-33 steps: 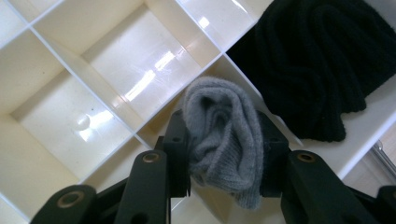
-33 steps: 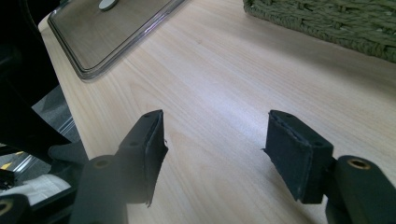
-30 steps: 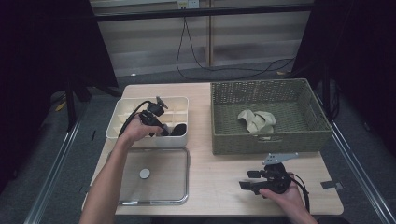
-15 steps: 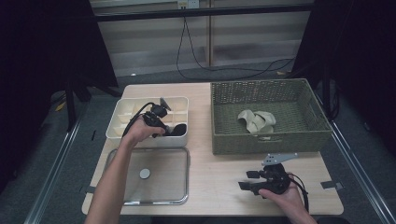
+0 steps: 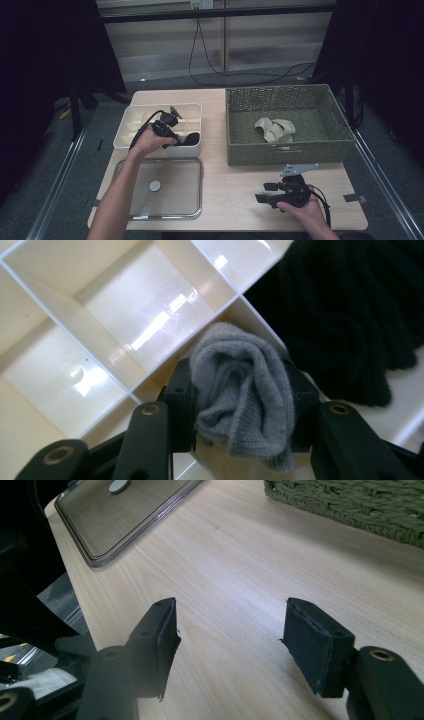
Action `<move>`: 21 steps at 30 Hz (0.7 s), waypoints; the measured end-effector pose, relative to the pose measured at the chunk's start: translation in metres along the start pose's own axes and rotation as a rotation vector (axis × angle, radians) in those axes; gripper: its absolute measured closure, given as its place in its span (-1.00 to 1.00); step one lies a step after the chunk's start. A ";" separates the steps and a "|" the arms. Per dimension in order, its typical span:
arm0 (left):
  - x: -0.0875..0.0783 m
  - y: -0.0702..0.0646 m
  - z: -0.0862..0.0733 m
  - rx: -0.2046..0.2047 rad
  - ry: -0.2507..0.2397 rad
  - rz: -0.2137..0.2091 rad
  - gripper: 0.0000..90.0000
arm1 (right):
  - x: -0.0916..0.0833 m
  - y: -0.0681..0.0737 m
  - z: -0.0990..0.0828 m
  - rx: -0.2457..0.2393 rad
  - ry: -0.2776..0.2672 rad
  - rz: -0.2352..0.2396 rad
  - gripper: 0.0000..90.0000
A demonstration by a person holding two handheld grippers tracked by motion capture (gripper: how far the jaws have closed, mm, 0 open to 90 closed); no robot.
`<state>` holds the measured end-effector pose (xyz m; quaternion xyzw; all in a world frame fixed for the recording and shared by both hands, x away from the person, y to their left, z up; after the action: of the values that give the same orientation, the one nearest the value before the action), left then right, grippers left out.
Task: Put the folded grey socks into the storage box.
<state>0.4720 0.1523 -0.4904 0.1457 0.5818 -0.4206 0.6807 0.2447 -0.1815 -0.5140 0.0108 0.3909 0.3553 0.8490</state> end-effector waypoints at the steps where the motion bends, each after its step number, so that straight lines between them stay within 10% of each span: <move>1: -0.002 0.000 0.000 0.006 -0.005 0.003 0.25 | -0.001 0.000 0.000 0.000 -0.003 0.000 -0.14; 12: -0.021 -0.006 -0.002 -0.001 -0.076 0.011 -0.01 | 0.003 0.003 -0.001 -0.001 0.011 0.007 -0.14; 21: -0.024 -0.013 -0.008 0.059 -0.099 -0.039 0.48 | 0.007 0.004 0.000 0.000 0.023 0.006 -0.14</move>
<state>0.4579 0.1592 -0.4669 0.1335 0.5375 -0.4573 0.6958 0.2454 -0.1747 -0.5176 0.0077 0.4007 0.3579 0.8434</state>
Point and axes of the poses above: each handheld gripper's, and its own axes: x roughly forward along the jaws, z roughly out of its top, y roughly to its left, the point moved 5 cm from there along x, roughly forward along the jaws, and after that the axes turned 7 degrees about -z, right-handed, at the moved point
